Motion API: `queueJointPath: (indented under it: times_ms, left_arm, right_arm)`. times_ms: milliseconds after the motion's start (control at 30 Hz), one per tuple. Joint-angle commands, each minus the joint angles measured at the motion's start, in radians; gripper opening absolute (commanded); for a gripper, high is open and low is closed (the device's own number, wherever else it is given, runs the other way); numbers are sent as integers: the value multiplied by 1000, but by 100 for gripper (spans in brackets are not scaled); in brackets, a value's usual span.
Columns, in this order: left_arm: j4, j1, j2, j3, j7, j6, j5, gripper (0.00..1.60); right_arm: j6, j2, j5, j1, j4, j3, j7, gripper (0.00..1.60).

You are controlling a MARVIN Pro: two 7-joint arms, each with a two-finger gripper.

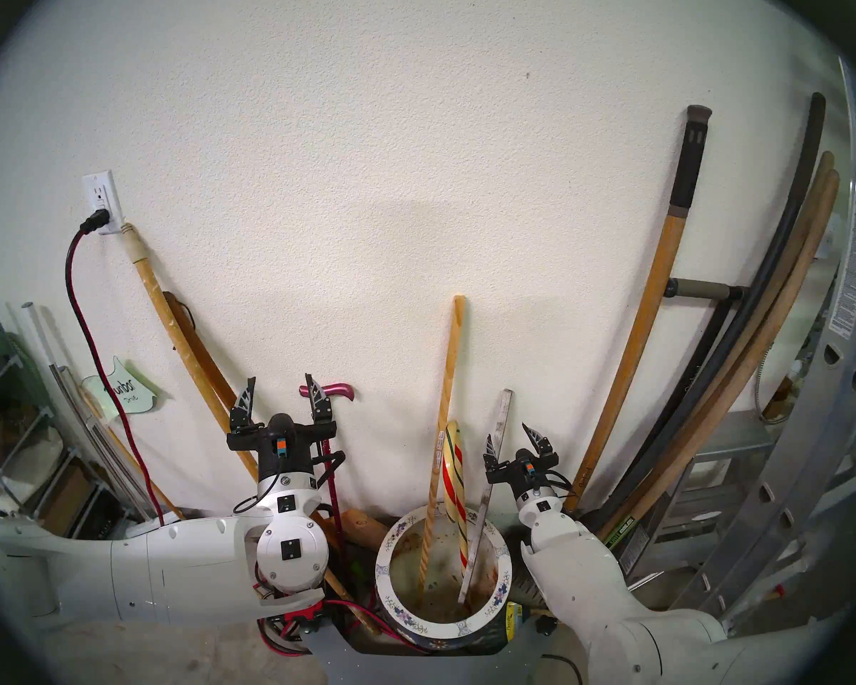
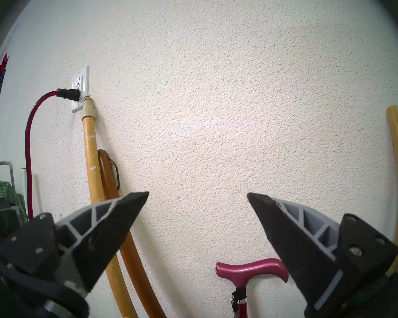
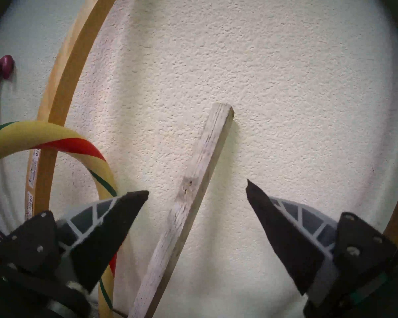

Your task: Take wooden sticks or brooms out of the pot

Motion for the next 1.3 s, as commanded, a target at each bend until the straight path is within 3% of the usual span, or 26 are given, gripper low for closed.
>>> queueJointPath:
  times_ms: [0,700,833,900,1000,1033,1067,1233,1267]
  left_arm:
    - [0,-2,0,-1,-1,0,1,160]
    - [0,-2,0,-1,-1,0,1,160]
    - [0,-2,0,-1,-1,0,1,160]
    - [0,-2,0,-1,-1,0,1,160]
    - [0,-2,0,-1,-1,0,1,160]
    - [0,-2,0,-1,-1,0,1,160]
    - [0,-2,0,-1,-1,0,1,160]
    - [0,-2,0,-1,-1,0,1,160]
    - [0,-2,0,-1,-1,0,1,160]
  right_arm:
    - [26,-19,-27,112,77,-11,-58,160]
    - [78,-25,-154,251,308,-69,-305,159]
    - [75,-21,-162,262,331,-71,-323,136]
    - [73,-20,-166,265,339,-72,-332,117]
    - [68,-20,-170,269,350,-72,-343,109]
    - [66,-20,-171,270,354,-71,-346,101]
    - [64,-20,-172,271,357,-70,-348,80]
    - [52,-18,-176,273,370,-67,-359,57]
    - [49,-18,-177,273,372,-67,-361,21]
